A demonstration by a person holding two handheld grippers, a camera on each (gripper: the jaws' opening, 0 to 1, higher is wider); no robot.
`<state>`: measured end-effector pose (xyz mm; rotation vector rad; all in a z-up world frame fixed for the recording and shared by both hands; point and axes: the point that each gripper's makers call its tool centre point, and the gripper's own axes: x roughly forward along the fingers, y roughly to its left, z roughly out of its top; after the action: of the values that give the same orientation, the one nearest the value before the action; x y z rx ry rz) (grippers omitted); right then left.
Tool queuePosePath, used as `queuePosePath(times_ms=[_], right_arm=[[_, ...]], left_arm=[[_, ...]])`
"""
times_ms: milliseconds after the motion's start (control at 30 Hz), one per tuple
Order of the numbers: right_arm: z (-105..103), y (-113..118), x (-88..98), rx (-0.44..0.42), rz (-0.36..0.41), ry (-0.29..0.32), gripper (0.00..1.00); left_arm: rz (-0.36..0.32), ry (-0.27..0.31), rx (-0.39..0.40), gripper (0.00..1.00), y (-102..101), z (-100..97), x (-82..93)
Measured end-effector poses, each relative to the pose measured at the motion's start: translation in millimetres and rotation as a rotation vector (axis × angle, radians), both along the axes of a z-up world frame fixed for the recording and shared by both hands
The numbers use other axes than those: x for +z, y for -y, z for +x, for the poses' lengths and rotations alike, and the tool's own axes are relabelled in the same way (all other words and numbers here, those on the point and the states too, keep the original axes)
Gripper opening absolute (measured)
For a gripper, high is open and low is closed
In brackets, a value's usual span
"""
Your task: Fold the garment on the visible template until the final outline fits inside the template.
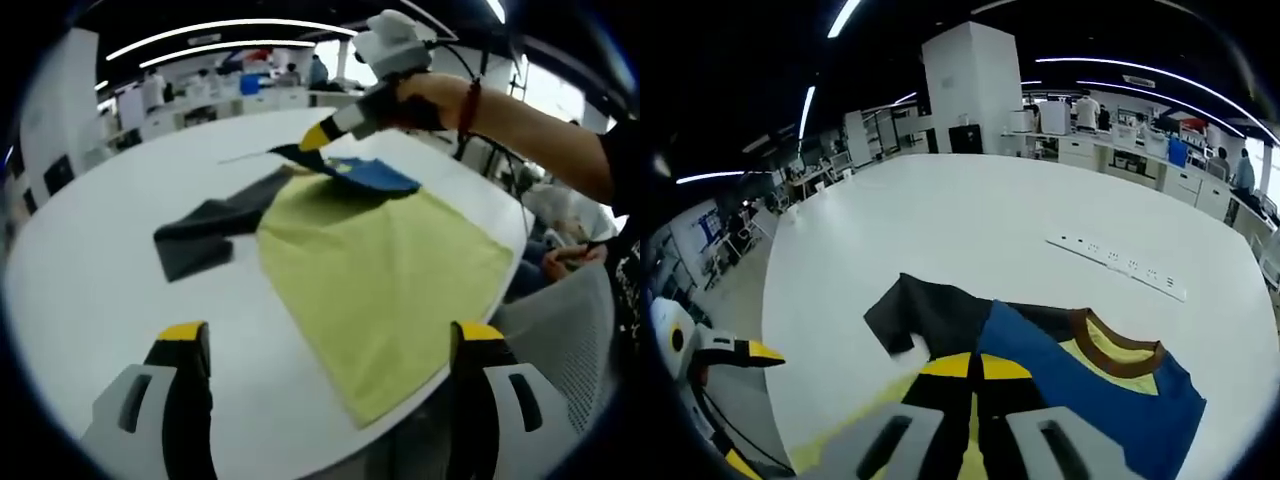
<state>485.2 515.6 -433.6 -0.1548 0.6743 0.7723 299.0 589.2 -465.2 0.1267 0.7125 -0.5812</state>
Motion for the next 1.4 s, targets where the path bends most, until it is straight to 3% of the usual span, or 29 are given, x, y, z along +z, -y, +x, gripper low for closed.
queuePosePath(times_ms=[500, 900, 1133, 1300, 1400], right_arm=[[-4.7, -13.0, -28.6, 0.062, -0.019, -0.016, 0.00], [-12.2, -30.7, -78.1, 0.075, 0.006, -0.113, 0.00], [-17.4, -35.2, -90.4, 0.103, -0.013, -0.135, 0.00], [-22.9, -34.0, -104.2, 0.101, -0.028, -0.187, 0.03], [-22.6, -35.7, -100.6, 0.098, -0.005, -0.180, 0.04]], left_arm=[[-0.002, -0.004, 0.007, 0.96, -1.9, -0.3, -1.2], [-0.010, -0.005, 0.015, 0.96, -3.6, 0.3, 0.7], [-0.011, -0.003, 0.035, 0.95, -8.2, 0.1, 1.3], [-0.011, -0.008, 0.033, 0.95, -7.0, -1.3, -0.7], [-0.011, -0.004, 0.030, 0.95, -6.2, -1.3, 0.3]])
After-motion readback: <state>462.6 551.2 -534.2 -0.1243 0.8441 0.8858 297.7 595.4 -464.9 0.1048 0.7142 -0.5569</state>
